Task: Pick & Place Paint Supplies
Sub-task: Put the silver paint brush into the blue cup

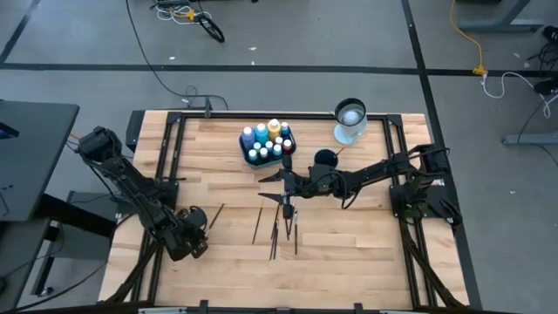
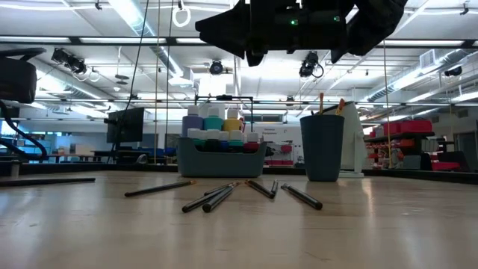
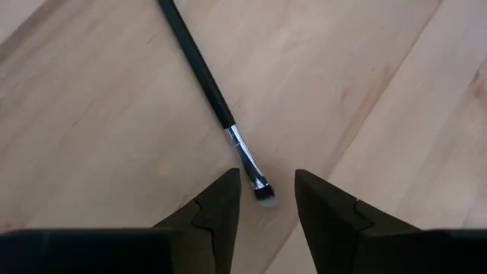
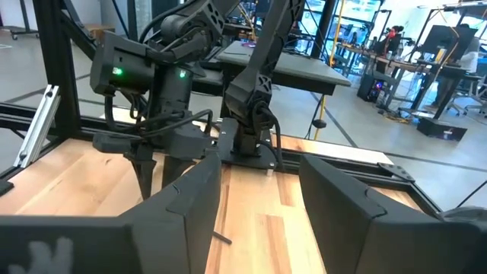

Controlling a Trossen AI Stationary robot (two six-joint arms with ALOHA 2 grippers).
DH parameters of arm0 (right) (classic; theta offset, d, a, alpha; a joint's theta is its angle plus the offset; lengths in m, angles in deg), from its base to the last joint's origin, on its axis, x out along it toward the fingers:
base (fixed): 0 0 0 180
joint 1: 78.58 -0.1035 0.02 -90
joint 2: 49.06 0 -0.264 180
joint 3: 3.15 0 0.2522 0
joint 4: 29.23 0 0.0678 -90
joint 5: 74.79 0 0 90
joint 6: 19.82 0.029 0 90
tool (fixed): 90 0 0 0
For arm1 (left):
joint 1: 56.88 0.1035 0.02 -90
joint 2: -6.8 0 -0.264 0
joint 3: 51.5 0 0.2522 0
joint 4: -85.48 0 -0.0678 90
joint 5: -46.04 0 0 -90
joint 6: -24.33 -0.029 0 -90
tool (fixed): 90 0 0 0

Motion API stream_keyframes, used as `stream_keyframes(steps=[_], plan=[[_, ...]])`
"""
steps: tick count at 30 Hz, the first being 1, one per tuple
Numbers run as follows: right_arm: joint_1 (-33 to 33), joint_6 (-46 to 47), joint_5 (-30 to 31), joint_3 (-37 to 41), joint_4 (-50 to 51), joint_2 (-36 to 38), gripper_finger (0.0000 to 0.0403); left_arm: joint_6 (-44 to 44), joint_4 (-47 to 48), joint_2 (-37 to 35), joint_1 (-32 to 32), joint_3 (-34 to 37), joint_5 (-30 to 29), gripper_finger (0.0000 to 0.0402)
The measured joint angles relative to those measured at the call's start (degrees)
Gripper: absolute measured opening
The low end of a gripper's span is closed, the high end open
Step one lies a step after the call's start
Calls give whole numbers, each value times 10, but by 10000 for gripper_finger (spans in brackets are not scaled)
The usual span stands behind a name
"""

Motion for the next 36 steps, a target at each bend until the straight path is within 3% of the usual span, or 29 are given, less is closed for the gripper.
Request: stream_keyframes(steps=[3, 11, 20, 24, 30, 36], plan=[[0, 0, 0, 0, 0, 0, 183, -16, 2, 0, 0, 0, 3, 116], [0, -2, 0, 0, 0, 0, 183, 12, 35, 1, 0, 1, 6, 13], [0, -5, -1, 0, 0, 0, 183, 28, 43, 2, 0, 1, -27, 9], [0, -5, -6, 0, 0, 0, 183, 22, 54, 3, 5, -5, -70, 7], [0, 2, -42, 0, 1, 0, 183, -121, 47, 2, 48, -40, -116, 5], [-1, 38, -90, -7, 59, 0, 181, -350, 0, 1, 124, -75, -106, 4]])
